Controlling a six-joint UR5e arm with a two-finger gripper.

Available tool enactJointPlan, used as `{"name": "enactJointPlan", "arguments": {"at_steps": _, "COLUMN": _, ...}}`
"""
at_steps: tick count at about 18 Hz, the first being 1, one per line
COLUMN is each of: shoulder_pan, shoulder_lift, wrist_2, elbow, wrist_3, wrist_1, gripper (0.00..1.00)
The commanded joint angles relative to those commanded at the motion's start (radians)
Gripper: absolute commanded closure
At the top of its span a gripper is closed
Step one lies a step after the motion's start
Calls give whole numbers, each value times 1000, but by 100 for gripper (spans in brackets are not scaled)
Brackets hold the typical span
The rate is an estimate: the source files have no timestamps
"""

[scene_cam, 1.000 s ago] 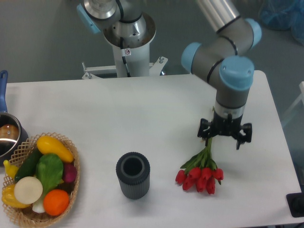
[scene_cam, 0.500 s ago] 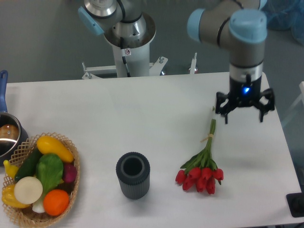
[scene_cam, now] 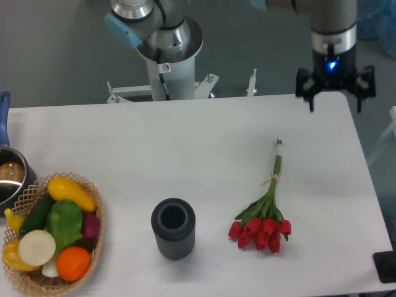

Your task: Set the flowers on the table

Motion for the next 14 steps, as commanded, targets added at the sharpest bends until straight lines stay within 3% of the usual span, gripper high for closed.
{"name": "enactJointPlan", "arguments": {"at_steps": 10, "shoulder_pan": 203, "shoulder_lift": 92, "wrist_2": -110, "elbow": -9, "wrist_3": 227, "wrist_1": -74, "gripper": 0}}
{"name": "enactJointPlan", "arguments": {"at_steps": 14, "shoulder_pan": 209, "shoulder_lift": 92, "wrist_2": -124, "elbow": -9, "wrist_3": 228, "wrist_1": -72, "gripper": 0}}
